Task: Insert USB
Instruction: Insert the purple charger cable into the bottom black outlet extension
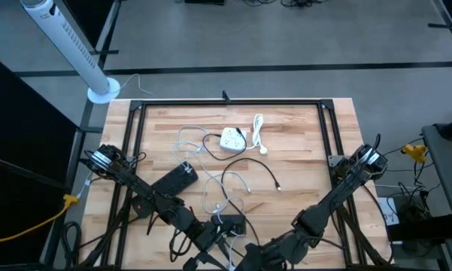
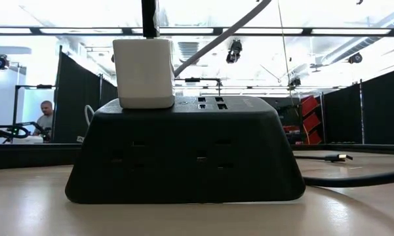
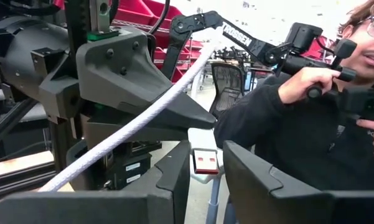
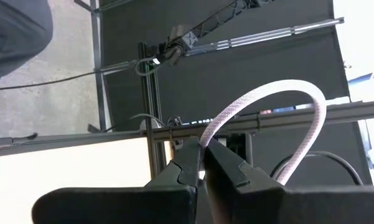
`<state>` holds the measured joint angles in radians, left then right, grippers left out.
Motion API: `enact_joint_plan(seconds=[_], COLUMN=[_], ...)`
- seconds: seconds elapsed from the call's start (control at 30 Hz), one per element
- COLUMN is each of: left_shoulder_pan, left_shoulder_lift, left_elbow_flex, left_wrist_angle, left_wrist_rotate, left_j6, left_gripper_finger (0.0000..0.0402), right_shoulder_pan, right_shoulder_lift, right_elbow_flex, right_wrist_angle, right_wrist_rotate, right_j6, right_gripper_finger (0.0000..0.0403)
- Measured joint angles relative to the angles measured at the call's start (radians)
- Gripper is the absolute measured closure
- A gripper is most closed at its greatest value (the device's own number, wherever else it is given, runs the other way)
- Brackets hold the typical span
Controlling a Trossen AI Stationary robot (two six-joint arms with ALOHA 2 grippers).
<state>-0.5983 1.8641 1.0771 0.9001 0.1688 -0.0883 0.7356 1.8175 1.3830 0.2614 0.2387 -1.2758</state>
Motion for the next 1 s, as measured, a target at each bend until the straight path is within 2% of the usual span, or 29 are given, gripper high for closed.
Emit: enact_joint_plan(seconds=[0.37, 0.57, 1.0], left_shoulder_pan=[0.001, 0.001, 0.001], left_shoulder_lift=[0.0, 0.0, 0.0], left_elbow_flex=[0.0, 0.0, 0.0], left_wrist_angle=[0.006, -0.004, -0.014], left_wrist_rotate=[-0.004, -0.005, -0.005], left_j6=[0.028, 0.064, 0.106], left_gripper_finger=[0.0324, 0.0356, 0.0357], right_shoulder_pan=[0.0, 0.0, 0.0], right_shoulder_lift=[0.0, 0.0, 0.0], right_elbow_flex=[0.0, 0.0, 0.0], right_wrist_angle=[0.006, 0.004, -0.001], right_wrist_rotate=[0.034, 0.034, 0.034], right_j6=[0.0, 0.011, 0.021], right_gripper_finger=[0.0403, 0.0403, 0.0403])
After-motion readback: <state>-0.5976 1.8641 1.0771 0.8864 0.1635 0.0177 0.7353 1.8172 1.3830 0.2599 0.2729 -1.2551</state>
